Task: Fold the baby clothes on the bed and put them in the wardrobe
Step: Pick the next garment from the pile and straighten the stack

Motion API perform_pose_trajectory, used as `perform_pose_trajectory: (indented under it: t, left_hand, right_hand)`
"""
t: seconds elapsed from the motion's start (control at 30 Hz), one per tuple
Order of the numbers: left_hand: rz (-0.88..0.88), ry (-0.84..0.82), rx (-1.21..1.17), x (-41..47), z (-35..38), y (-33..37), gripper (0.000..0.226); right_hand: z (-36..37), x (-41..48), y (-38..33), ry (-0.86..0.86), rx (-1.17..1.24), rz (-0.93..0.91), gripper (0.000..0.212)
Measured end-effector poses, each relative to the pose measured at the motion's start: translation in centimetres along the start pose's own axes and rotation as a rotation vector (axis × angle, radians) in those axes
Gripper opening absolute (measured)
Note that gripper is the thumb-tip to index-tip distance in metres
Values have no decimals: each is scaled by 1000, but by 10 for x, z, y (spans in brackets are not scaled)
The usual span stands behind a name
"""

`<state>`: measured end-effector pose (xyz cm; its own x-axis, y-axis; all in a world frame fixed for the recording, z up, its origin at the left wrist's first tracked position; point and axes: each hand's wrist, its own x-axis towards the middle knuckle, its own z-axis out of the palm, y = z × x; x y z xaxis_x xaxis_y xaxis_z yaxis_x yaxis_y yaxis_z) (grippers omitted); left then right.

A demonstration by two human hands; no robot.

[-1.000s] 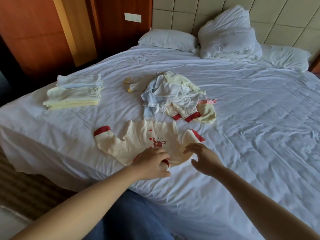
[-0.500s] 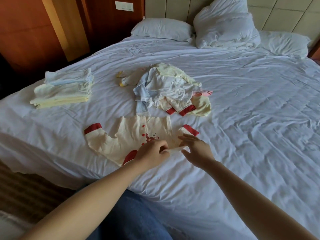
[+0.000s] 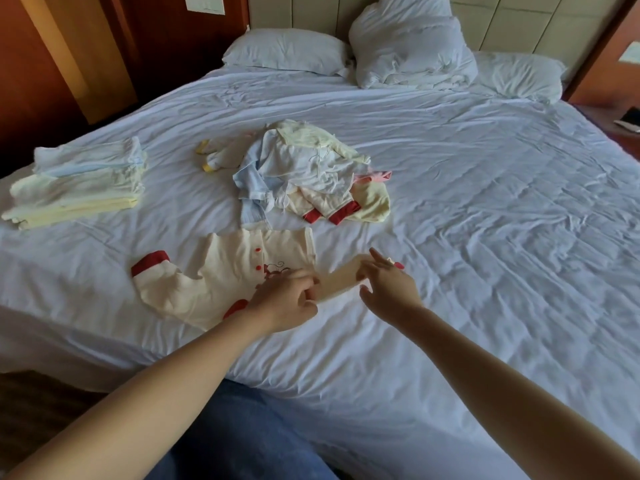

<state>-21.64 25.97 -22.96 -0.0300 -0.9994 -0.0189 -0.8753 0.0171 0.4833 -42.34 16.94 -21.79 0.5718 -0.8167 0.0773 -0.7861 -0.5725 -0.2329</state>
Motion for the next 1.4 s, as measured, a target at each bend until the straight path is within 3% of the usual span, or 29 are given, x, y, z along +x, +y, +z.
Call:
perform_pose_trajectory:
  t: [0.17, 0.33, 0.43, 0.7, 0.93, 1.03, 1.13, 1.23, 1.4]
  left_hand:
    - [77, -14, 88, 0, 11, 2, 18]
    - [14, 55, 23, 12, 11, 9, 21]
    - [9, 65, 129, 18, 15, 13, 31]
    - [27, -64, 313, 17, 45, 4, 66]
    - [19, -147, 419, 17, 60, -5, 107]
    - [18, -181, 405, 21, 60, -6, 104]
    - [-21, -220, 386, 23, 56, -2, 86]
    - [-10, -213, 238, 25, 48, 3, 71]
    - [-166, 6, -643, 13, 19, -7, 29]
  right_hand:
    - [9, -30, 10, -142, 43, 149, 36]
    - [-7, -19, 16, 25, 78, 221, 34]
    - [-7, -2, 23, 72, 83, 196, 39]
    - [14, 20, 40, -122, 17, 164, 58]
    - [8, 28, 49, -62, 79, 233, 16]
    - [-3, 28, 44, -26, 222, 311, 14]
    - [-19, 33, 32, 0, 461, 407, 12]
    - [-33, 37, 12, -28, 670, 437, 15]
    - [-46, 46, -36, -82, 931, 449, 23]
